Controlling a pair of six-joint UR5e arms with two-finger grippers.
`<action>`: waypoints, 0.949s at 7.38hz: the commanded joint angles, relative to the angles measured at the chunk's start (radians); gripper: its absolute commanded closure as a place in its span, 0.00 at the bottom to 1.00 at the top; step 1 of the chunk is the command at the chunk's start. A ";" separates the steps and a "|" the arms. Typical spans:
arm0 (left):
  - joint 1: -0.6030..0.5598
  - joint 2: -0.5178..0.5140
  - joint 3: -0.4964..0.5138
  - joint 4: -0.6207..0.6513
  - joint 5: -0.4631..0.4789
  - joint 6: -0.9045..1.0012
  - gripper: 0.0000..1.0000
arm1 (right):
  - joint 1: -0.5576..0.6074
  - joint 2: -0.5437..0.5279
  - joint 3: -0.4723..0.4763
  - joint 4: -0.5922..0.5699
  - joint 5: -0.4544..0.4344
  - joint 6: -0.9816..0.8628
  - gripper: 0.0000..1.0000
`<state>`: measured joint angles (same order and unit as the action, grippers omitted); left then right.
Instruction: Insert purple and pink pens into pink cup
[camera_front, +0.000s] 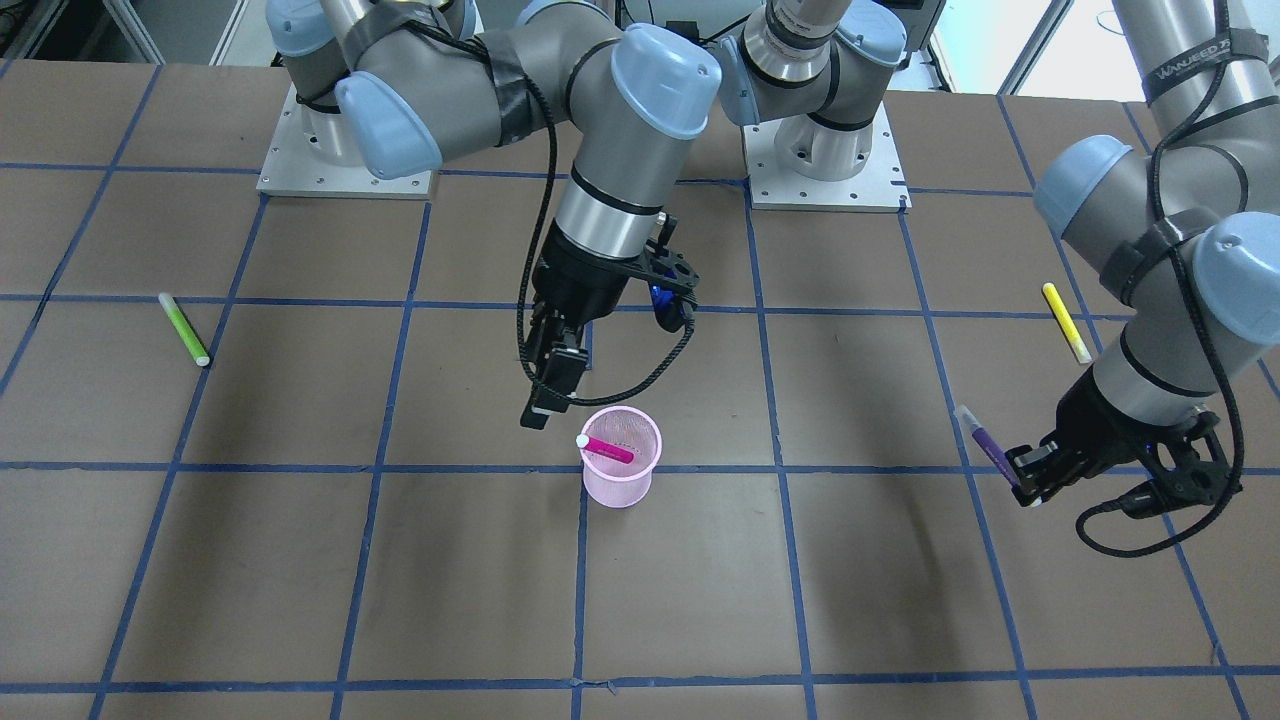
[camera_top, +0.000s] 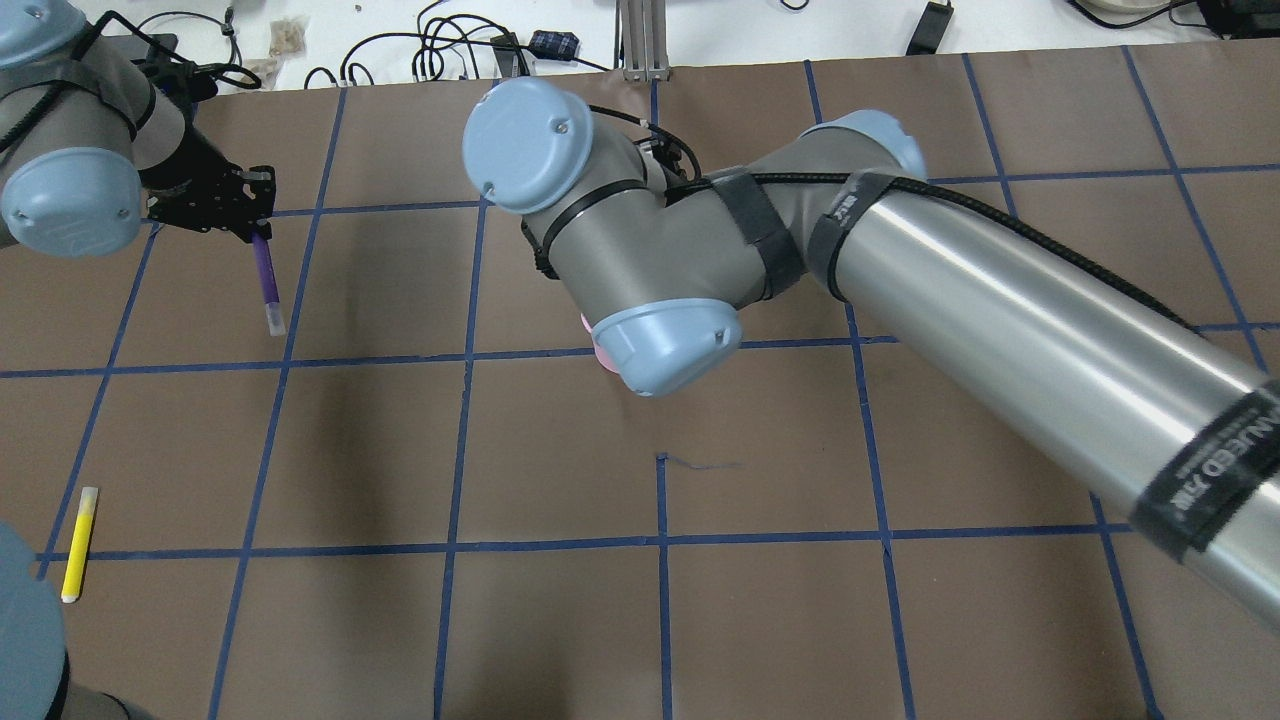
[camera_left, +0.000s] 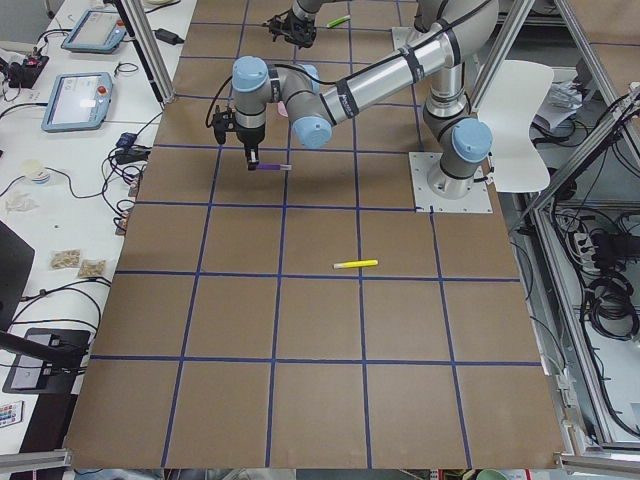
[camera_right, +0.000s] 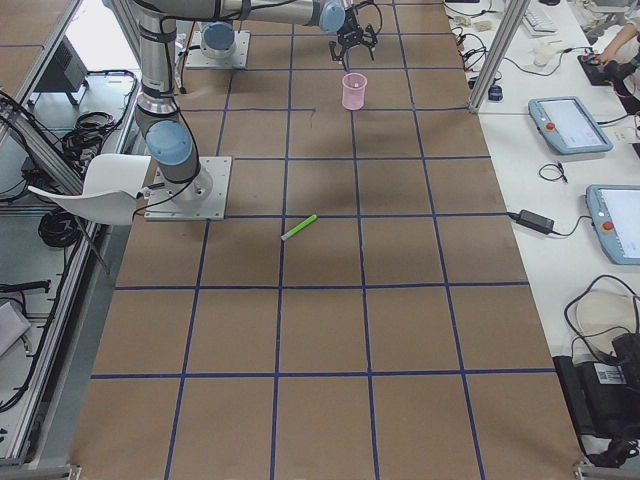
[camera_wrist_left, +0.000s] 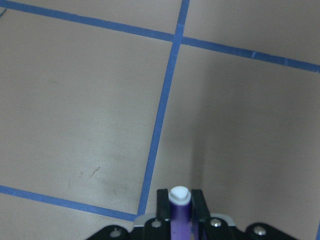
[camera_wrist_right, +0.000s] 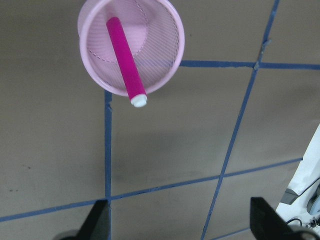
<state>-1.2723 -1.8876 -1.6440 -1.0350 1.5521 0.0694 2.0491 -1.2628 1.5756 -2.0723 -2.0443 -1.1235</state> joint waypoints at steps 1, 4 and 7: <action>-0.143 0.021 0.022 0.029 -0.001 -0.167 1.00 | -0.187 -0.148 0.001 0.096 0.132 -0.007 0.00; -0.341 0.027 0.023 0.183 0.000 -0.383 1.00 | -0.303 -0.304 0.009 0.204 0.168 0.028 0.00; -0.527 0.009 -0.034 0.283 0.047 -0.610 1.00 | -0.313 -0.363 0.009 0.230 0.171 0.031 0.00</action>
<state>-1.7230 -1.8688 -1.6480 -0.8001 1.5663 -0.4545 1.7393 -1.6093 1.5851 -1.8443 -1.8720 -1.0933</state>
